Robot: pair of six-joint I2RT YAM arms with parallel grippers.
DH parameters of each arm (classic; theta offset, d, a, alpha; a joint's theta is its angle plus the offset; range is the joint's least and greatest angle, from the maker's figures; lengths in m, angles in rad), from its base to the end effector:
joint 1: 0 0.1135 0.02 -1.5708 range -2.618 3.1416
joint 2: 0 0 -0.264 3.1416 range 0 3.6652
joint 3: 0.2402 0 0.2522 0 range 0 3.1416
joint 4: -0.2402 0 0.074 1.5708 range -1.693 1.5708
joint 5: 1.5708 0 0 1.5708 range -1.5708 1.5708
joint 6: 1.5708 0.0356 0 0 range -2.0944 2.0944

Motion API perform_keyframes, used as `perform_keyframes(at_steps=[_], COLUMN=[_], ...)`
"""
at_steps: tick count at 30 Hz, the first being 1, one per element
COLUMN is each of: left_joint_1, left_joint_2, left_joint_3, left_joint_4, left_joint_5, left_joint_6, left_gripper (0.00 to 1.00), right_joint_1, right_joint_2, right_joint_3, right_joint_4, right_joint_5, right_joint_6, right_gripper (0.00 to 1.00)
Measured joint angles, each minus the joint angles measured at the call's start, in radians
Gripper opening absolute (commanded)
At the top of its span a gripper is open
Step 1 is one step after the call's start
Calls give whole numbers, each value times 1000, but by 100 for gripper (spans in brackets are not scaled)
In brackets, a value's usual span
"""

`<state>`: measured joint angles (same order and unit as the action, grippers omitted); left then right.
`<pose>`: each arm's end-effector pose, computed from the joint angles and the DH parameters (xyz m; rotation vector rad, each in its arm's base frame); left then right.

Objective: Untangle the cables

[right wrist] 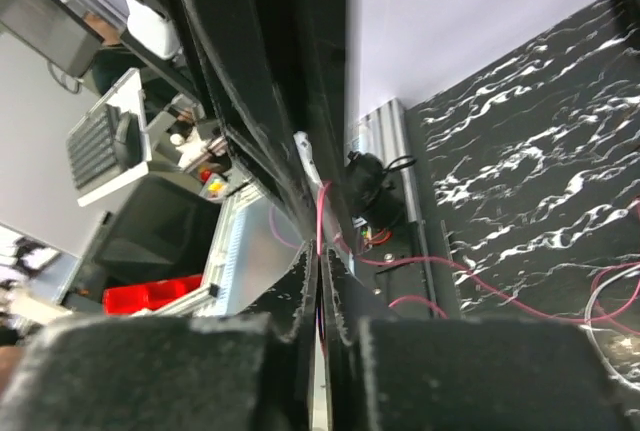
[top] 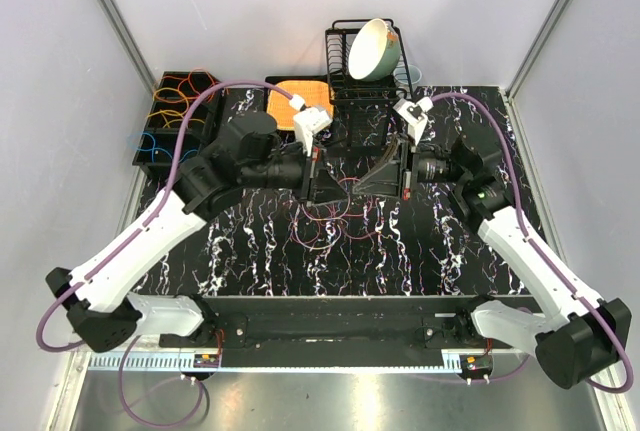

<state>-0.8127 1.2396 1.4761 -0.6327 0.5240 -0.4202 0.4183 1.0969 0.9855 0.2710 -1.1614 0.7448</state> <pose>0.1623 -0.1974 0.4384 0.7851 2.0070 -1.2807 0.2030 0.1260 0.3948 -0.8446 1.5719 1.6867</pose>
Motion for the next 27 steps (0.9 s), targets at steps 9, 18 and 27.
perform_keyframes(at_steps=[9, 18, 27], left_joint_1=[-5, -163, -320], left_joint_2=[43, -105, 13], left_joint_3=[15, -56, -36], left_joint_4=[-26, 6, 56], left_joint_5=[-208, -589, -858], left_joint_6=[-14, 15, 85], left_gripper=[99, 93, 80], right_joint_1=[1, 1, 1], right_joint_2=[-26, -26, -3], right_joint_3=[224, 327, 317], right_joint_4=[-246, -386, -442], right_joint_5=[248, 447, 496], right_joint_6=[-141, -207, -218], right_gripper=[0, 0, 0])
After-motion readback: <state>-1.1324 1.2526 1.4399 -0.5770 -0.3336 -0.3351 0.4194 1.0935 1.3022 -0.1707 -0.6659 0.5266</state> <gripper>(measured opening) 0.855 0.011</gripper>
